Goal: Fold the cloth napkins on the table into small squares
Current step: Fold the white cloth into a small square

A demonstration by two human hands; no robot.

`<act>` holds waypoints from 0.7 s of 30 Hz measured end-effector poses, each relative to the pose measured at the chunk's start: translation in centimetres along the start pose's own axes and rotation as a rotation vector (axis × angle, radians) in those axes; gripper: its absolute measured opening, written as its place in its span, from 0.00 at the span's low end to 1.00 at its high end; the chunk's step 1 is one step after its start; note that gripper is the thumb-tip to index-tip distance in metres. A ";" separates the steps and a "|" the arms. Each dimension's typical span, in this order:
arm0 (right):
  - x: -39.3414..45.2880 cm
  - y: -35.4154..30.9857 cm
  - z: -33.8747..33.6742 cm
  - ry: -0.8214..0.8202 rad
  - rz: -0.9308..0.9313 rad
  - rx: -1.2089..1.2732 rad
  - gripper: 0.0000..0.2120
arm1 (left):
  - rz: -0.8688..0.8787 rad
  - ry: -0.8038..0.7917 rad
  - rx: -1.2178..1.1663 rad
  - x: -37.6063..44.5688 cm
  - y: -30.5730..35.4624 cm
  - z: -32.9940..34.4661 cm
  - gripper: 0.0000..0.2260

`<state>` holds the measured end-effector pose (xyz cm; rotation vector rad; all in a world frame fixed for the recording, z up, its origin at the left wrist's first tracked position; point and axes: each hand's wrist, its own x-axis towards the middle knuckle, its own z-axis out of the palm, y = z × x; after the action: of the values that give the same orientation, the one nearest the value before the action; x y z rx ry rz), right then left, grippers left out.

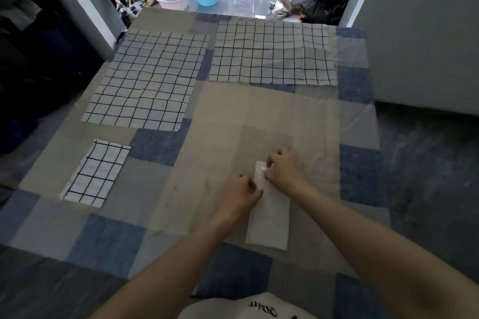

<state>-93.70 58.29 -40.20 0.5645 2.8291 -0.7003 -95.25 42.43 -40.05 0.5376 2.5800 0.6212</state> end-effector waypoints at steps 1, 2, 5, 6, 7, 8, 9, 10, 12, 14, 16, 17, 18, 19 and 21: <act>0.1 0.1 -0.2 -0.010 -0.007 0.032 0.08 | -0.018 0.005 -0.003 -0.1 0.1 0.0 0.13; 0.2 0.2 -0.3 -0.024 -0.020 0.055 0.07 | -0.033 0.009 -0.005 -0.2 0.2 -0.1 0.13; 0.2 0.5 -1.0 -0.042 -0.075 0.140 0.06 | -0.066 0.007 -0.038 -1.0 0.3 0.2 0.13; 0.1 0.5 -1.2 -0.047 -0.083 0.169 0.06 | -0.071 0.005 -0.055 -1.2 0.2 0.4 0.13; 0.1 0.5 -1.4 -0.052 -0.098 0.190 0.06 | -0.078 0.005 -0.071 -1.3 0.2 0.7 0.14; 0.2 0.5 -1.6 -0.061 -0.114 0.207 0.06 | -0.086 0.004 -0.089 -1.4 0.3 0.8 0.14; 0.2 0.4 -1.7 -0.074 -0.125 0.223 0.07 | -0.099 -0.001 -0.112 -1.4 0.4 0.8 0.14; 0.2 0.3 -1.9 -0.088 -0.125 0.237 0.07 | -0.113 -0.008 -0.145 -1.4 0.6 0.8 0.13; 0.4 0.3 -2.1 -0.109 -0.102 0.271 0.07 | -0.131 -0.021 -0.194 -1.5 0.7 0.6 0.12; 0.6 0.4 -2.1 -0.112 -0.069 0.305 0.09 | -0.153 -0.067 -0.218 -1.9 0.7 0.5 0.11; 0.8 0.3 -1.8 -0.105 -0.041 0.314 0.11 | -0.169 -0.125 -0.236 -2.3 0.6 0.5 0.10; 1.0 0.2 -1.6 -0.099 -0.033 0.311 0.11 | -0.179 -0.155 -0.248 -2.6 0.5 0.4 0.11; 1.1 0.2 -1.4 -0.095 -0.024 0.308 0.11 | -0.184 -0.183 -0.257 -2.8 0.4 0.3 0.11; 1.2 0.1 -1.3 -0.095 -0.015 0.309 0.10 | -0.181 -0.210 -0.259 -3.0 0.2 0.2 0.11; 1.4 0.1 -1.1 -0.089 0.001 0.312 0.10 | -0.167 -0.266 -0.238 -3.2 -0.4 0.0 0.12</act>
<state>-95.03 59.38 -39.69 0.5638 2.6533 -1.1478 -92.70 40.64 -39.29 0.2994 2.2357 0.7331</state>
